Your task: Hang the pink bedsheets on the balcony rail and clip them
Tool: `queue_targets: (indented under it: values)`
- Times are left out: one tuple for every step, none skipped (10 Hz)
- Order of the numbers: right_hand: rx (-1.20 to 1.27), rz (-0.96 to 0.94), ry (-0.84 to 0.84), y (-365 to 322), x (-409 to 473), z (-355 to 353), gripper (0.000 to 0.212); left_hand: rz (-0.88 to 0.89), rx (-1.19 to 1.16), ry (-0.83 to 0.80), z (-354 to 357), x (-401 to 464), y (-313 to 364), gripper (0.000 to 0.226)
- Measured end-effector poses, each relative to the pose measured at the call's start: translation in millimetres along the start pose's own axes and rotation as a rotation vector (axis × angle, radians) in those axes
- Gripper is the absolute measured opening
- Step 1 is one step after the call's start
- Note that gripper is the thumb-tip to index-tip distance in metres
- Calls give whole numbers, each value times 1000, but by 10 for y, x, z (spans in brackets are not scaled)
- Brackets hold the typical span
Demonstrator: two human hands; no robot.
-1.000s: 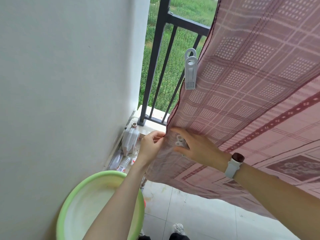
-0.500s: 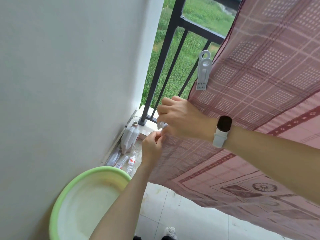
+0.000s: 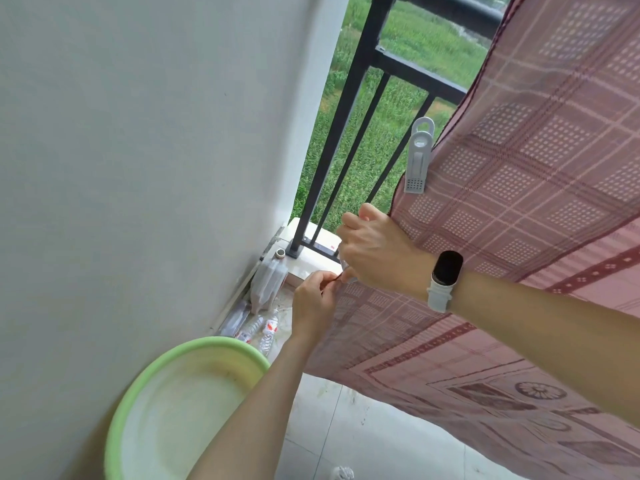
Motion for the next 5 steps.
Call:
queue_targets:
  values:
    - [0, -40, 119, -21, -29, 78, 24, 12, 5, 11, -11, -10, -1, 5]
    - [86, -78, 260, -61, -128, 170, 44, 28, 46, -24, -71, -27, 47, 10]
    - [242, -76, 460, -120, -306, 239, 32, 67, 84, -3, -186, -88, 89, 11]
    - [500, -13, 617, -123, -478, 171, 30, 71, 100, 112, -400, -98, 279, 18]
    - [778, 123, 829, -23, -709, -112, 28, 183, 94, 321, -621, -46, 786, 25]
Point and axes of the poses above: each hand's wrist, its own x-axis towards the middle knuckle, its own z-axis out of the palm, y = z × x, the point moved 1 cm from there along x, towards the middle knuckle, and after that the axes turned 9 degrees about x, right-handed, at the moved point
